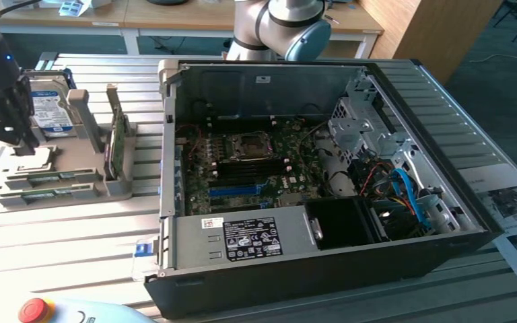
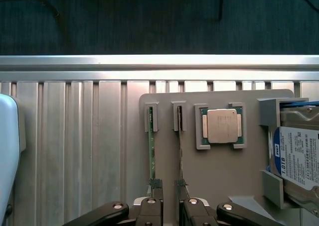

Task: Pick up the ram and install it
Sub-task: 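Pick up the ram and move it above insertion slot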

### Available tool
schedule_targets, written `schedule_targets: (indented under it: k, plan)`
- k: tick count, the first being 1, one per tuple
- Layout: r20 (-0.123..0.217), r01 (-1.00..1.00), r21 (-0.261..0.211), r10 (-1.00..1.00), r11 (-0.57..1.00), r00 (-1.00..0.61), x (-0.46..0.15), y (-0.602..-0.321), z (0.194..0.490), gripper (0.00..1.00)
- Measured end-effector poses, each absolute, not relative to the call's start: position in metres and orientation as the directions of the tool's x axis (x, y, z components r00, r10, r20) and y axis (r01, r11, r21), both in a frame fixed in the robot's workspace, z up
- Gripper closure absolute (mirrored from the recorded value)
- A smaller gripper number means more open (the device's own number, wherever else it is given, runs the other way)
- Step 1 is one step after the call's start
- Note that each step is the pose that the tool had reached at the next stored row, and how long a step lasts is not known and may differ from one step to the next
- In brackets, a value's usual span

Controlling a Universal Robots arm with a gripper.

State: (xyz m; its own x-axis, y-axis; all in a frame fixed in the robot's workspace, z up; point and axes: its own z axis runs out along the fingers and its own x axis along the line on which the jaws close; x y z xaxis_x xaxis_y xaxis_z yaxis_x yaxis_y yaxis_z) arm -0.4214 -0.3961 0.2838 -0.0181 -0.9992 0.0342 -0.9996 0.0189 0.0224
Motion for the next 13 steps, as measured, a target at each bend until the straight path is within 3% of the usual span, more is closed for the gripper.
schedule_targets:
  k: [13]
  plan:
    - [0.034, -1.000, 0.022, -0.999, 0.019, -0.018, -0.4214, -0.4051, 0.2838, 0.76]
